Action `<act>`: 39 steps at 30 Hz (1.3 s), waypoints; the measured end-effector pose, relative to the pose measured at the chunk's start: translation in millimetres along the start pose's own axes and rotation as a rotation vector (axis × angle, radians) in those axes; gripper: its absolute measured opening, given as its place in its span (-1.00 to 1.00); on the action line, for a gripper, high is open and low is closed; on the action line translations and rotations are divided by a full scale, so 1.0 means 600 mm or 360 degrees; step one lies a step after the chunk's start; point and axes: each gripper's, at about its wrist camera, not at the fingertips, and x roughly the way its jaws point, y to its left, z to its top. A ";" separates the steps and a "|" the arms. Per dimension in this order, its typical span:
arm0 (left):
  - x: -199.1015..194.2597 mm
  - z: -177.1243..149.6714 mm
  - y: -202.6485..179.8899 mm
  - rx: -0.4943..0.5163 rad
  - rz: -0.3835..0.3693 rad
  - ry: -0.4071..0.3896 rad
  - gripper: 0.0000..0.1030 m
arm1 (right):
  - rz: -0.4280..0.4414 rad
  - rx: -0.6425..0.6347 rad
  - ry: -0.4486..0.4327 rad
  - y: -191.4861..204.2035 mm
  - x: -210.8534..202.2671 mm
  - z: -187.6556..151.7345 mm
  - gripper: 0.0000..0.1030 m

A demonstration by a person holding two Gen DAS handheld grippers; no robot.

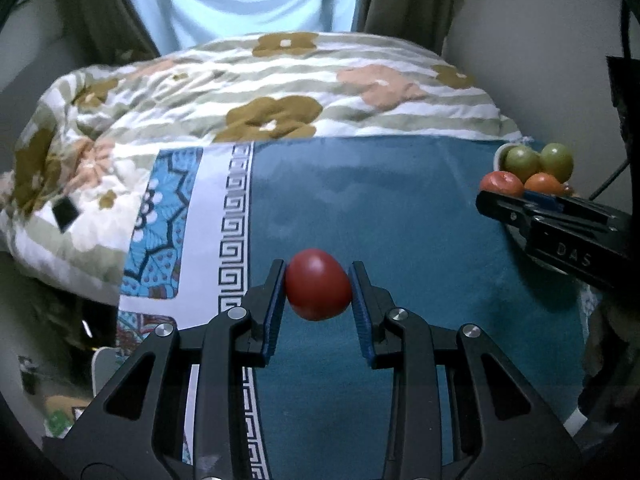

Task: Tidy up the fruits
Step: 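Grasp the red tomato with the left tool while the right tool grasps the mandarin, then carry the tomato into the bowl and open the left tool while the right tool carries the mandarin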

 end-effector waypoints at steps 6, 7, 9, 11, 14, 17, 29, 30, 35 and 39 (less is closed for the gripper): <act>-0.030 0.027 -0.042 0.0059 -0.0030 -0.0062 -0.30 | -0.0018 0.0017 -0.0065 -0.030 -0.063 0.002 -0.32; -0.035 0.032 -0.053 0.0077 -0.0036 -0.0076 -0.30 | -0.0025 0.0021 -0.0074 -0.037 -0.072 0.002 -0.32; -0.041 0.042 -0.070 0.0103 -0.0054 -0.0097 -0.30 | -0.0044 0.0036 -0.0093 -0.052 -0.092 0.000 -0.32; -0.047 0.053 -0.090 0.0129 -0.0087 -0.0117 -0.30 | -0.0071 0.0061 -0.0109 -0.068 -0.111 -0.004 -0.32; -0.048 0.066 -0.117 0.0172 -0.0127 -0.0133 -0.30 | -0.0112 0.0114 -0.0125 -0.092 -0.132 -0.012 -0.32; -0.042 0.083 -0.149 0.0230 -0.0176 -0.0142 -0.30 | -0.0162 0.0166 -0.0130 -0.121 -0.149 -0.023 -0.32; 0.024 0.128 -0.265 0.0464 -0.0374 -0.0096 -0.30 | -0.0296 0.0414 -0.0110 -0.213 -0.169 -0.067 -0.32; 0.033 0.132 -0.275 0.0482 -0.0385 -0.0087 -0.30 | -0.0301 0.0429 -0.0111 -0.218 -0.169 -0.069 -0.32; 0.079 0.146 -0.312 0.0570 -0.0438 -0.0031 -0.30 | -0.0318 0.0515 -0.0100 -0.238 -0.165 -0.084 -0.32; 0.114 0.156 -0.334 0.0639 -0.0452 0.0014 -0.30 | -0.0325 0.0568 -0.0095 -0.246 -0.158 -0.091 -0.32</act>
